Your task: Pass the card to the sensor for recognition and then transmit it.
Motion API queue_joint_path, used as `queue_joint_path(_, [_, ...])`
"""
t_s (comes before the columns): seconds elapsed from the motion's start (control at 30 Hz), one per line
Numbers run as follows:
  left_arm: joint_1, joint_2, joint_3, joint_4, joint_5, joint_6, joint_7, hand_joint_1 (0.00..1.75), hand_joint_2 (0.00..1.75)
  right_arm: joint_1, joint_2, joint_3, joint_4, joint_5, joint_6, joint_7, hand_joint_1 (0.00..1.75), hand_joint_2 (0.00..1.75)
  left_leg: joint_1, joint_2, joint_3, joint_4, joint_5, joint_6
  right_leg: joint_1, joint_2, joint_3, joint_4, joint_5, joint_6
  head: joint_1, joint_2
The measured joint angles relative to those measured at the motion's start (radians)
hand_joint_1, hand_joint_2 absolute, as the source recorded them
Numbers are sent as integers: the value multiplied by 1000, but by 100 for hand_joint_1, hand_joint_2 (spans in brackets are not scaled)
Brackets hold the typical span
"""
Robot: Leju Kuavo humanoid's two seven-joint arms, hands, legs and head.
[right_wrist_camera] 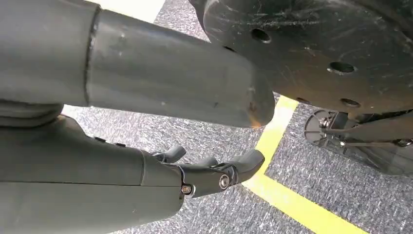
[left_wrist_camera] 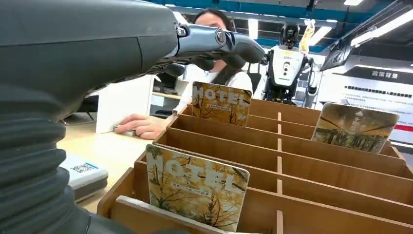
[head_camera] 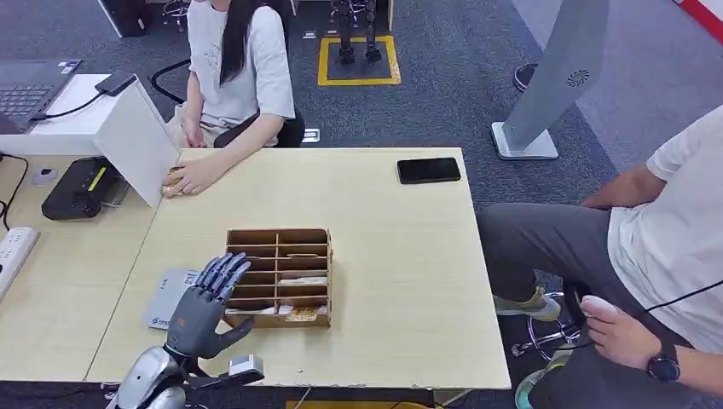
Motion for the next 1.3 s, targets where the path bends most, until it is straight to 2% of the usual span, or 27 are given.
queue_joint_path(0.23, [-1,20,-2,4,70,0,23,175,175,0,0,9,0,0,-2,-11,0,0,0,0,0,0,0,0,0,0,0,0,0,0,0,0])
queue_joint_path(0.9, [-15,45,-42,4,93,2,39,175,175,0,0,24,0,0,-3,-19,0,0,0,0,0,0,0,0,0,0,0,0,0,0,0,0])
queue_joint_path(0.97, [-15,46,-43,4,93,2,39,168,175,0,0,25,0,0,-3,-19,0,0,0,0,0,0,0,0,0,0,0,0,0,0,0,0])
queue_joint_path(1.0, [-15,46,-43,4,93,2,39,175,175,0,0,24,0,0,-3,-19,0,0,0,0,0,0,0,0,0,0,0,0,0,0,0,0])
queue_joint_path(1.3, [-17,47,-52,4,108,2,42,175,175,0,0,24,0,0,-3,-23,0,0,0,0,0,0,0,0,0,0,0,0,0,0,0,0])
